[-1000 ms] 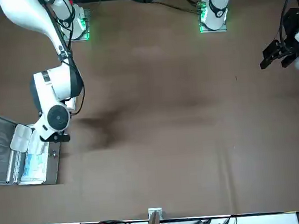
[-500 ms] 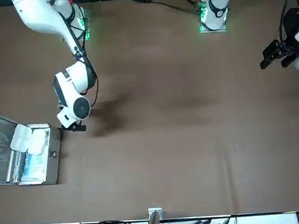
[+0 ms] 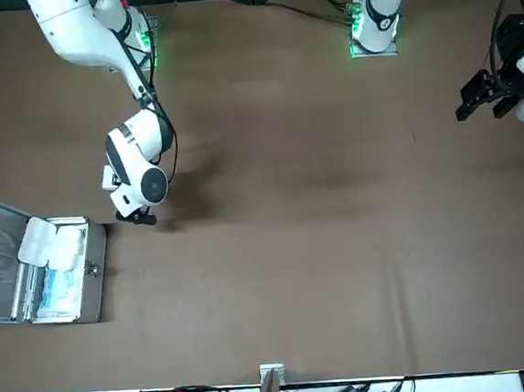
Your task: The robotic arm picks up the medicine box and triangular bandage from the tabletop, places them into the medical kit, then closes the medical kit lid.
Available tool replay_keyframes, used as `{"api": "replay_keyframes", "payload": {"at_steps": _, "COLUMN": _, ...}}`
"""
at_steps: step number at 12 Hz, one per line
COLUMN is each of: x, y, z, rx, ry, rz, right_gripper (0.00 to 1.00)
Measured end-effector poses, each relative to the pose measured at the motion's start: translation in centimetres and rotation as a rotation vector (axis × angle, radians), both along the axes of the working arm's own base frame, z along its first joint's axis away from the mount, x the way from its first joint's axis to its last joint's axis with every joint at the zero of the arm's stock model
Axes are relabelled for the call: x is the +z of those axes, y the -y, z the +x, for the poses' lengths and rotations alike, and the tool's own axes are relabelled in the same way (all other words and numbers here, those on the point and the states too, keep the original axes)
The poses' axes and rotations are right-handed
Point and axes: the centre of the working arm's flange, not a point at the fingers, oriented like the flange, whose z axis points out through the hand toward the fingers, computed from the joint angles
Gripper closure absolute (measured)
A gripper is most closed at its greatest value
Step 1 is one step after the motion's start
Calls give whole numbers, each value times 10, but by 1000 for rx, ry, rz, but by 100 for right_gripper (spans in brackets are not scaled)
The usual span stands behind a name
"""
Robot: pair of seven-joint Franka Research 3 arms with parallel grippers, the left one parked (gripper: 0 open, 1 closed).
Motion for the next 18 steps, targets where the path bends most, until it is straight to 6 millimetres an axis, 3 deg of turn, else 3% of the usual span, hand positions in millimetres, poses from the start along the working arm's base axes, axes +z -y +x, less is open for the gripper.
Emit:
{"api": "replay_keyframes", "payload": {"at_steps": 4, "x": -28, "y": -3, "z": -6, "rx": 2, "ry": 12, "rz": -60, "right_gripper": 69}}
{"api": "replay_keyframes", "payload": {"at_steps": 14, "x": -41, "y": 1, "z": -7, "rx": 22, "ry": 11, "rz": -88, "right_gripper": 72}}
{"api": "replay_keyframes", "payload": {"at_steps": 18, "x": -43, "y": 1, "z": -7, "rx": 19, "ry": 12, "rz": -90, "right_gripper": 84}}
